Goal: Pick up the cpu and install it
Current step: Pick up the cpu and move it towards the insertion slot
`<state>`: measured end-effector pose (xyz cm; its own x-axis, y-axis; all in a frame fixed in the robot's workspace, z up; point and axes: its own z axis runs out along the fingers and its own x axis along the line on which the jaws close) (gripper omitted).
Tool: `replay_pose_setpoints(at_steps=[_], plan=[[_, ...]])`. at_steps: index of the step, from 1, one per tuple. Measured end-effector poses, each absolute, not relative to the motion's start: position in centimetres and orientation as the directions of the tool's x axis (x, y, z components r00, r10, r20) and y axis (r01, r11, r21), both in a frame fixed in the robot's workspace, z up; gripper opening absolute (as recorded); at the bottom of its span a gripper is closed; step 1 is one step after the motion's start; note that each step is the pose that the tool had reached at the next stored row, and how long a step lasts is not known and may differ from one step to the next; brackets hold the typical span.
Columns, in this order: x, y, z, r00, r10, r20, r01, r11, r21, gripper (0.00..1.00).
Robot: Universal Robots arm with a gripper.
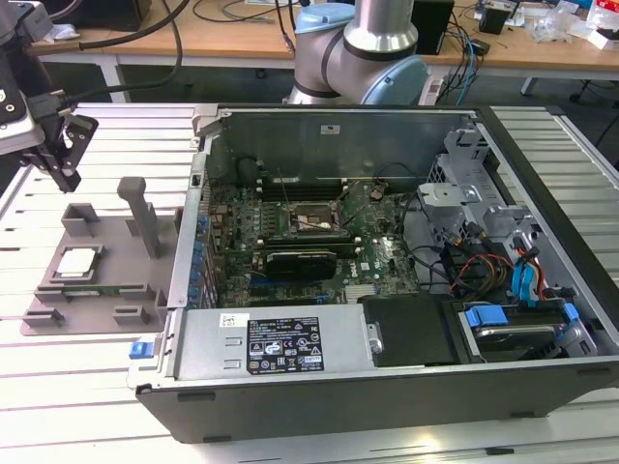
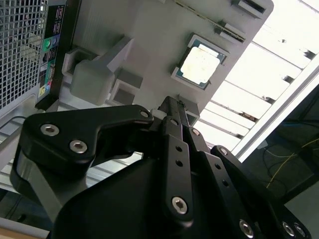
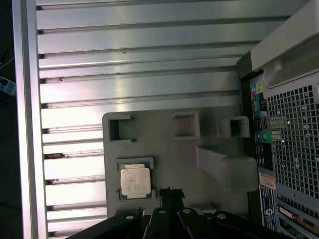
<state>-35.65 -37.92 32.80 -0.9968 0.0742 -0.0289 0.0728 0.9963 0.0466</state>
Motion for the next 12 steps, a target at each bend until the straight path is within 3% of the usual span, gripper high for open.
replay_pose_setpoints(at_steps=[12], plan=[[-37.0,-37.7,32.5,-0.997,0.074,-0.029,0.073,0.996,0.047,0.11]])
